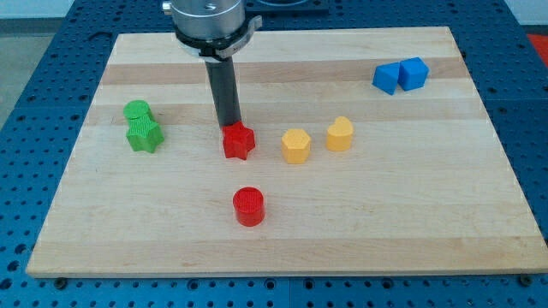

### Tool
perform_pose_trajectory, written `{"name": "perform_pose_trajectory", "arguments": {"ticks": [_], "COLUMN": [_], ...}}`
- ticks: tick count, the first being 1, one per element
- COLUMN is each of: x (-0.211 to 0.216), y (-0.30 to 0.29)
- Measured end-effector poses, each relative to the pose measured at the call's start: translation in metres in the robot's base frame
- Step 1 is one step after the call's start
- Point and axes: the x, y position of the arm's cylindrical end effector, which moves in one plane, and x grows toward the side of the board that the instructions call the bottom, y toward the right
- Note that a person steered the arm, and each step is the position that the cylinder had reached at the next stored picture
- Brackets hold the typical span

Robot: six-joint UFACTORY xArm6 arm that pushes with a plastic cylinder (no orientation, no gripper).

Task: Slide the red star closer to the red circle

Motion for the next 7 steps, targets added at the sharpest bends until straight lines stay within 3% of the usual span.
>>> {"name": "perform_pose_trajectory", "arguments": {"ticks": [1, 2, 3, 5, 6, 7], "x": [0.006, 0.048, 0.057, 0.057, 0.022, 0.022], "y": [0.000, 0.000, 0.000, 0.000, 0.001, 0.019]}}
